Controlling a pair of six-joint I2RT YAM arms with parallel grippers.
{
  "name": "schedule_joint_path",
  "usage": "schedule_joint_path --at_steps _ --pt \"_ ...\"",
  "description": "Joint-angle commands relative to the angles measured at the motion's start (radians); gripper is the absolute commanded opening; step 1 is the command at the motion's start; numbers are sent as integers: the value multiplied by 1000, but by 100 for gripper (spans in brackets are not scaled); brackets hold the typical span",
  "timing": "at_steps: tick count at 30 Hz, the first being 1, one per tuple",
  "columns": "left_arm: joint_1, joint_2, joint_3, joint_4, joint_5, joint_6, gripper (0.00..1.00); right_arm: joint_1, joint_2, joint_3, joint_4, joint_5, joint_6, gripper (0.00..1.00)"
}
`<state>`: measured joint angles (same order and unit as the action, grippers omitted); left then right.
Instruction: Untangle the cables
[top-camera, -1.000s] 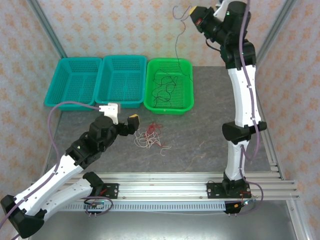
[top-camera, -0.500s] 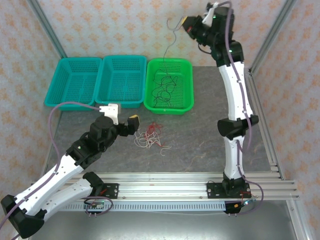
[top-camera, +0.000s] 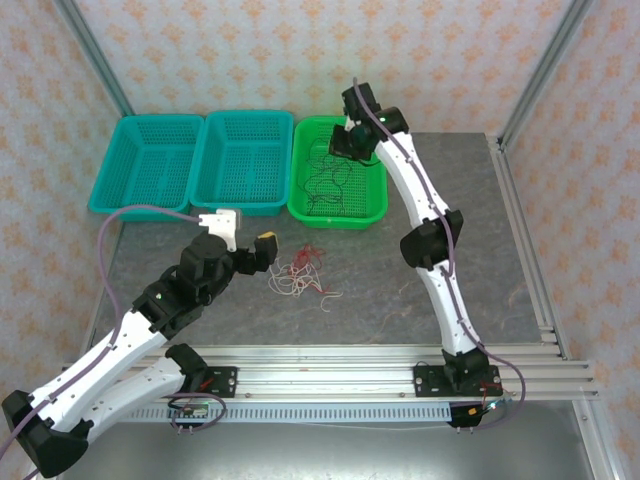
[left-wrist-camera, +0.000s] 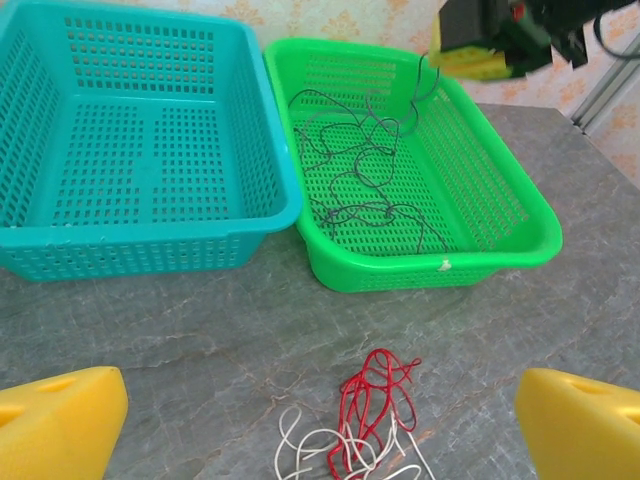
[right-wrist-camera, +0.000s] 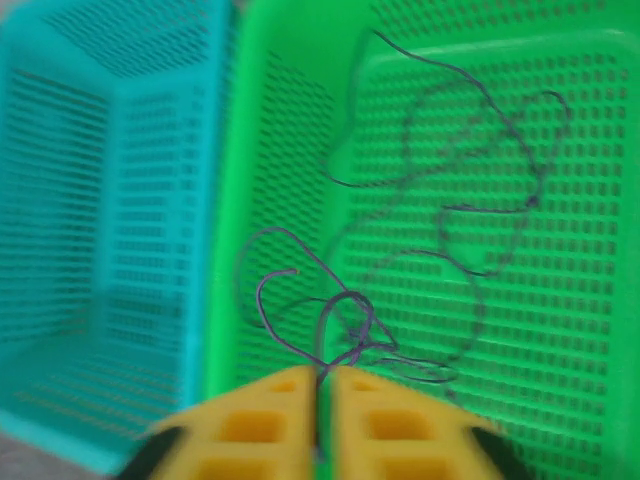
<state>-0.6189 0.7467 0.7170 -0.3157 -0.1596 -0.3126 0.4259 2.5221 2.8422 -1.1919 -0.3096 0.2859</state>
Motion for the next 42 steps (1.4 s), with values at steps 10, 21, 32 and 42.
schedule_joint_path --at_steps 10,21,32,42 --pt "12 44 19 -49 -33 -17 100 -62 -167 5 -136 294 -83 63" --pt "22 178 56 -120 56 -126 100 -83 -733 -642 -169 325 -465 63" --pt "23 293 24 -136 280 -404 89 -47 -1299 -1559 401 -70 135 62" --pt "-227 409 100 -119 377 -122 75 13 -1446 -1967 587 -94 300 61"
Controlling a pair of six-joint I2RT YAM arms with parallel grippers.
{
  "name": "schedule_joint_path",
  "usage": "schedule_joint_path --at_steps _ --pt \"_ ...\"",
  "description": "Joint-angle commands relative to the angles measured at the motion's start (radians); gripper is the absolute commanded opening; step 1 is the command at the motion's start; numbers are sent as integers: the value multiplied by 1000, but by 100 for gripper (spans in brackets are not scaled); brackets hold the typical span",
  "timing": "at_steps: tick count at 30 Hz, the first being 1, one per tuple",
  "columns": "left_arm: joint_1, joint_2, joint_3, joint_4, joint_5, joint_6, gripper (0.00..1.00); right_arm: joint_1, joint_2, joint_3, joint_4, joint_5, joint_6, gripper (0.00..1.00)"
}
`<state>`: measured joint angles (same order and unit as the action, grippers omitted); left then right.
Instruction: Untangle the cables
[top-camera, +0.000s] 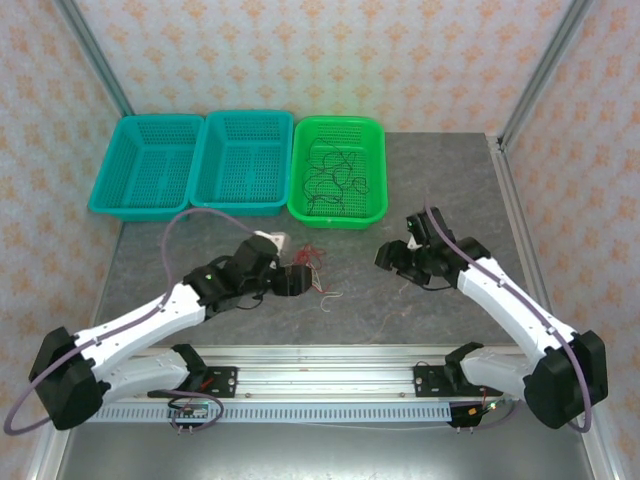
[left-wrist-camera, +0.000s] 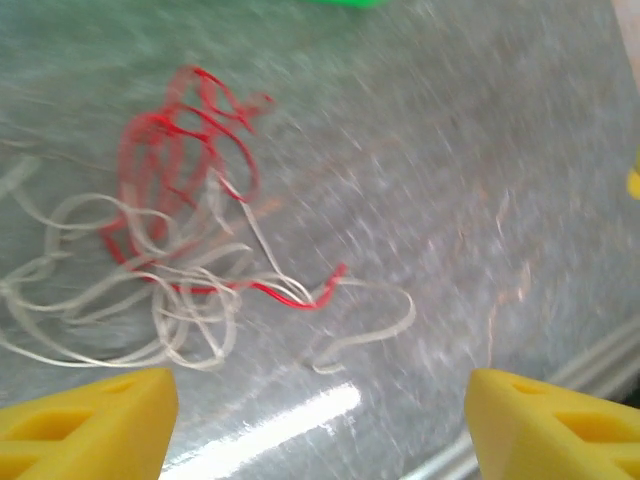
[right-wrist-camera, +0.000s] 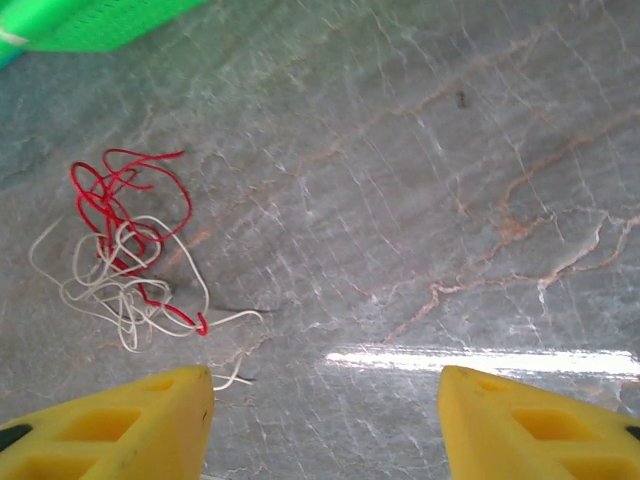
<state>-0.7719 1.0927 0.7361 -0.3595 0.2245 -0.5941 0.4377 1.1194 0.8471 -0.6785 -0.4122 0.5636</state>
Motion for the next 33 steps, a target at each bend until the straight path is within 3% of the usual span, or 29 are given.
schedule_joint_path --at_steps 1,6,11,15,16,18,20,21,28,33 --pt "-103 90 106 -115 -37 198 75 2 -51 31 57 27 2 61" --pt "-187 261 184 -74 -40 301 73 1 -112 1 22 93 -40 61" --pt "-239 468 272 -57 -160 346 74 -1 -152 -11 -4 64 -41 61" --pt "-246 591 299 30 -194 347 73 -1 -187 -24 -58 78 -68 61" --pt "-254 612 309 36 -217 341 66 -2 -196 -29 -68 83 -64 61" --pt "-274 641 322 40 -263 336 35 -2 -219 -46 -72 84 -46 61" --pt "-292 637 314 59 -288 331 2 -2 -247 -77 -56 83 -17 61" --pt "-297 625 305 69 -287 328 0 -1 -260 -96 -40 83 -6 61" --pt "-301 365 252 56 -249 281 0 3 -337 -170 92 15 -170 61" --pt "-291 153 238 10 -255 229 0 31 -436 -312 383 -102 -339 63"
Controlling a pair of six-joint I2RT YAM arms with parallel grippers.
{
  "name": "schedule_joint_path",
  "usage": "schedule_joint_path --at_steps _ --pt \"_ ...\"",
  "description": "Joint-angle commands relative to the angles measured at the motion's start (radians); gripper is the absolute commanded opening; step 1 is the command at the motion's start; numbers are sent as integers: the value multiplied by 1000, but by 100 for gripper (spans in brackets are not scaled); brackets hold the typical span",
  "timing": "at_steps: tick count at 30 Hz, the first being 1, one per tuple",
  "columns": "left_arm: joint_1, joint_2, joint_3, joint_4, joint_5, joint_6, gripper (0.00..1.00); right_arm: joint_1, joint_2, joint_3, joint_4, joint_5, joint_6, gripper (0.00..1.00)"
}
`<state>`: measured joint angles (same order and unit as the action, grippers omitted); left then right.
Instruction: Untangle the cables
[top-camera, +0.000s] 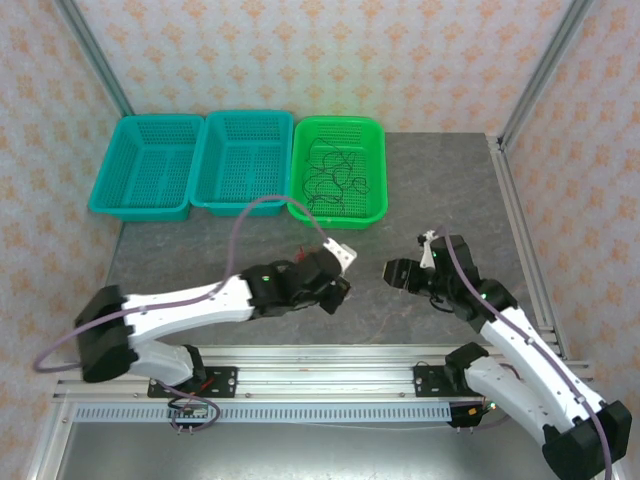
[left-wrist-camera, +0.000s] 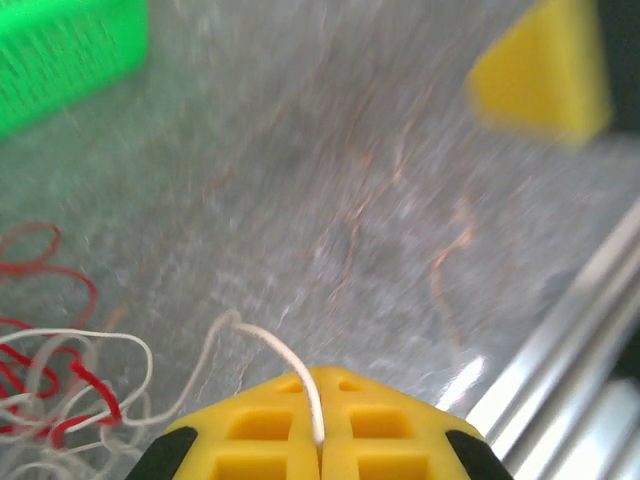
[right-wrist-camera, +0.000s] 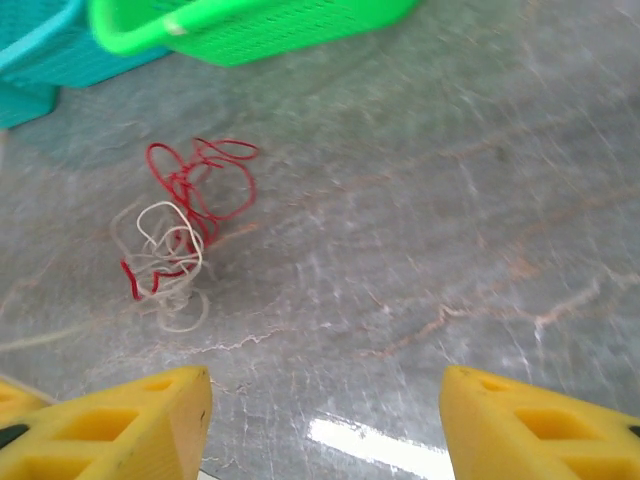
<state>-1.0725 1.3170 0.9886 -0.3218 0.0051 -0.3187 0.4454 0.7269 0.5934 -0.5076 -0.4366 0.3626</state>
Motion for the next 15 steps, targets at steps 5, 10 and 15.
schedule_joint_path --at_steps 5,10,15 --pt "75 -180 18 -83 -12 -125 0 148 -71 -231 691 -114 -266 76" --pt "158 -179 96 -141 92 -180 0 330 99 -254 1013 -73 -478 80" --pt "175 -162 189 -140 178 -210 0 391 403 -196 1333 93 -527 78"
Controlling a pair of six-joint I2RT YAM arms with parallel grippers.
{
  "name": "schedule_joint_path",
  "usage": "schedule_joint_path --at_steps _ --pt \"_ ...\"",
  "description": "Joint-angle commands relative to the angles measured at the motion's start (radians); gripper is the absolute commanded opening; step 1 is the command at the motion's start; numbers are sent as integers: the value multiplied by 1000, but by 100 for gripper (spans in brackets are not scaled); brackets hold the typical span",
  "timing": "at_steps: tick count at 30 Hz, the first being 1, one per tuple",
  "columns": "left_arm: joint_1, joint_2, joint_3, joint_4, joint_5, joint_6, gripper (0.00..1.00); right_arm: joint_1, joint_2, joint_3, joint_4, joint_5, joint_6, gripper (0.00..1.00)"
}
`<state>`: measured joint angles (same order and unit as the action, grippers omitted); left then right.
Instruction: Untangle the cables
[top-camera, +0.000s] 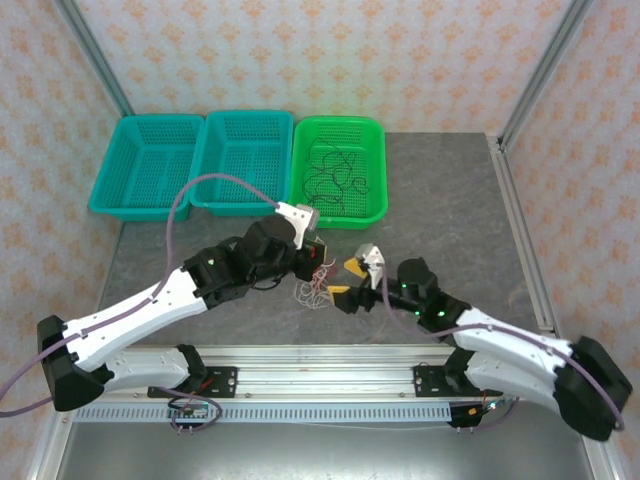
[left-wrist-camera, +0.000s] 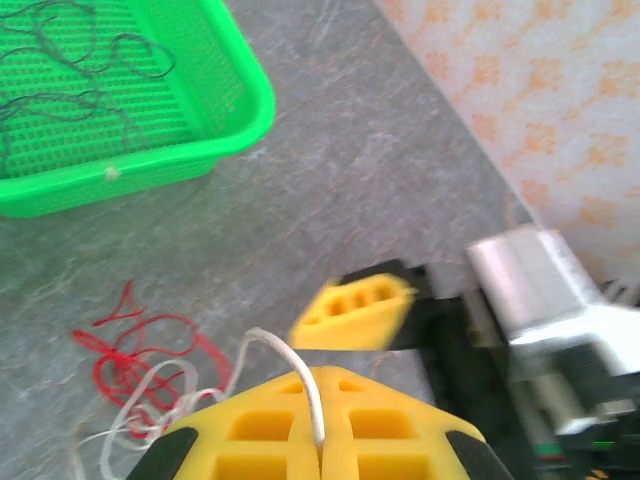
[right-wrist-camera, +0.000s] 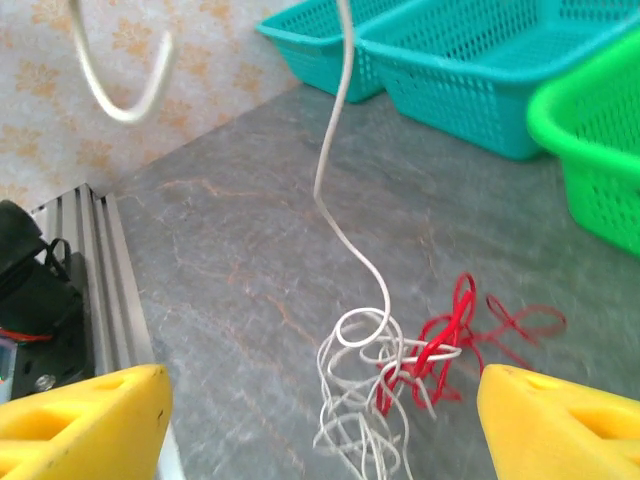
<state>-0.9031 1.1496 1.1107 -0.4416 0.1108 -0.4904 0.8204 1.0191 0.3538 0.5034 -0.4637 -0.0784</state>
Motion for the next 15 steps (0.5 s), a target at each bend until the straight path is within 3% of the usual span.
schedule_joint_path --at_steps 1,3,6,9,13,15 --pt "8 7 89 -22 79 -53 0 20 182 72 359 134 -90 77" --pt "14 8 121 -22 87 -85 0 24 309 127 400 138 -117 71" --pt "29 9 164 -10 100 -123 0 25 484 182 477 167 -99 44" --pt "47 -10 208 -20 92 -138 0 25 583 191 546 222 -38 29" --pt "103 -74 268 -56 64 -139 0 25 619 171 493 360 87 32" --pt "153 -106 295 -85 78 -136 0 25 618 142 466 446 140 26"
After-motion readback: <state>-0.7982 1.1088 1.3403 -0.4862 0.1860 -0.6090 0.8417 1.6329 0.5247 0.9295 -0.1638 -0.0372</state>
